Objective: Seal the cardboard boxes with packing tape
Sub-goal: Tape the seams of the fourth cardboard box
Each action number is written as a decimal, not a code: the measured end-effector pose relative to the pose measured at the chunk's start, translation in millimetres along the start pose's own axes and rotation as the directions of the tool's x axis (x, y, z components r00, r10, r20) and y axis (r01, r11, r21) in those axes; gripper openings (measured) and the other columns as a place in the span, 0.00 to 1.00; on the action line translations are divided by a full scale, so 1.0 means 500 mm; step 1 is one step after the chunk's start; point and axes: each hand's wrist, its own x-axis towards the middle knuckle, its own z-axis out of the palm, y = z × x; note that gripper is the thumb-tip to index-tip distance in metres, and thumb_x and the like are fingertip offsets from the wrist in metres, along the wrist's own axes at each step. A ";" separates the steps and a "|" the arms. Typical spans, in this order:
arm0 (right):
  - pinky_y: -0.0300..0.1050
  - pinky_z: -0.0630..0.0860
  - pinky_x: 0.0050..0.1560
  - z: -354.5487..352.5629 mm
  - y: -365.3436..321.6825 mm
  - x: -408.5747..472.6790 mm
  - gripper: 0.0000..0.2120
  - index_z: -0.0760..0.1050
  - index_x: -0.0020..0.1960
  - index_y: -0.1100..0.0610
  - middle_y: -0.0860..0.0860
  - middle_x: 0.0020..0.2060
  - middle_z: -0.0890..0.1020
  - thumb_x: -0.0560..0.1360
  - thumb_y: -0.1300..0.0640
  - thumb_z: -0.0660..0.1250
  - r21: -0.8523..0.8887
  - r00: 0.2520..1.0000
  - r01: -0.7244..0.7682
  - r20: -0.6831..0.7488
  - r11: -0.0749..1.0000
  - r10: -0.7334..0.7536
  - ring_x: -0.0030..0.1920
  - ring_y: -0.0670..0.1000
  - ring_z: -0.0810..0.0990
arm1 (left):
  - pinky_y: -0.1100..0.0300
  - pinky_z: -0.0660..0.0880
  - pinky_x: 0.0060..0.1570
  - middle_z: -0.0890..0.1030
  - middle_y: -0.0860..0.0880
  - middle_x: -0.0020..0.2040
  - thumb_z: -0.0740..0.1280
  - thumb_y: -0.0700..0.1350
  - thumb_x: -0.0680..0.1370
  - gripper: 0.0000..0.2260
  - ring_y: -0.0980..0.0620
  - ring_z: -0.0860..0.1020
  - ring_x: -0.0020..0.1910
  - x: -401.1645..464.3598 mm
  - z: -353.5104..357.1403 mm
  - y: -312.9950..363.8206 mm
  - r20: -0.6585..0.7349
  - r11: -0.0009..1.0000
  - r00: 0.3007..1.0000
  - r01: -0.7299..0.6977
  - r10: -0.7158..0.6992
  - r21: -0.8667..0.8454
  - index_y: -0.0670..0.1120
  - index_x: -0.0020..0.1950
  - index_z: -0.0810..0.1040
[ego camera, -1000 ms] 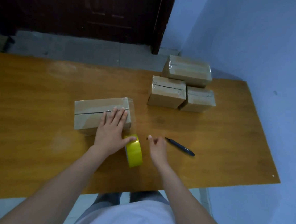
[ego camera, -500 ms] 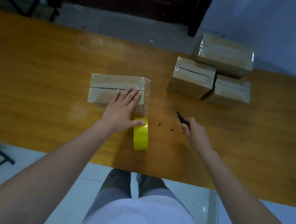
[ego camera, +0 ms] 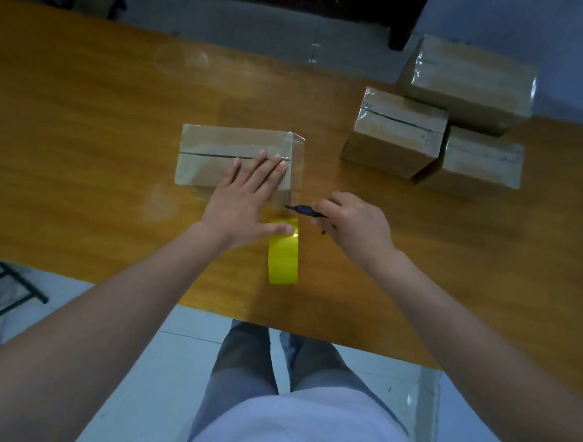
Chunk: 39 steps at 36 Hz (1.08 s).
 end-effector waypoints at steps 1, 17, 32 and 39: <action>0.46 0.71 0.20 0.001 -0.002 0.002 0.07 0.79 0.43 0.60 0.55 0.32 0.76 0.69 0.59 0.74 -0.001 1.000 -0.005 0.004 1.000 0.005 0.31 0.56 0.76 | 0.50 0.37 0.74 0.43 0.53 0.79 0.40 0.77 0.66 0.47 0.52 0.38 0.77 -0.001 0.001 0.001 -0.001 1.000 1.000 0.002 -0.002 0.002 0.51 0.77 0.37; 0.52 0.66 0.63 0.092 0.048 -0.025 0.20 0.69 0.66 0.56 0.54 0.64 0.71 0.79 0.47 0.60 -0.014 0.779 -0.617 0.132 0.787 0.613 0.65 0.55 0.68 | 0.53 0.35 0.73 0.47 0.52 0.79 0.42 0.77 0.67 0.48 0.53 0.41 0.77 -0.002 -0.002 0.002 -0.016 0.999 1.000 0.007 -0.008 -0.036 0.48 0.79 0.45; 0.48 0.73 0.61 0.115 -0.065 0.039 0.07 0.82 0.52 0.54 0.50 0.49 0.83 0.77 0.56 0.66 0.836 0.818 -0.540 0.495 0.096 0.293 0.55 0.50 0.80 | 0.52 0.39 0.75 0.48 0.53 0.79 0.35 0.77 0.67 0.47 0.55 0.41 0.77 0.002 -0.003 -0.004 -0.023 0.998 1.000 0.000 -0.001 -0.070 0.50 0.78 0.46; 0.50 0.72 0.65 0.113 -0.067 0.022 0.08 0.81 0.53 0.54 0.50 0.52 0.82 0.78 0.58 0.65 0.865 0.853 -0.486 0.438 0.126 0.284 0.56 0.48 0.79 | 0.54 0.42 0.74 0.55 0.55 0.78 0.43 0.68 0.76 0.34 0.58 0.46 0.76 0.007 -0.006 0.018 -0.112 0.979 0.987 0.092 -0.114 -0.183 0.52 0.77 0.54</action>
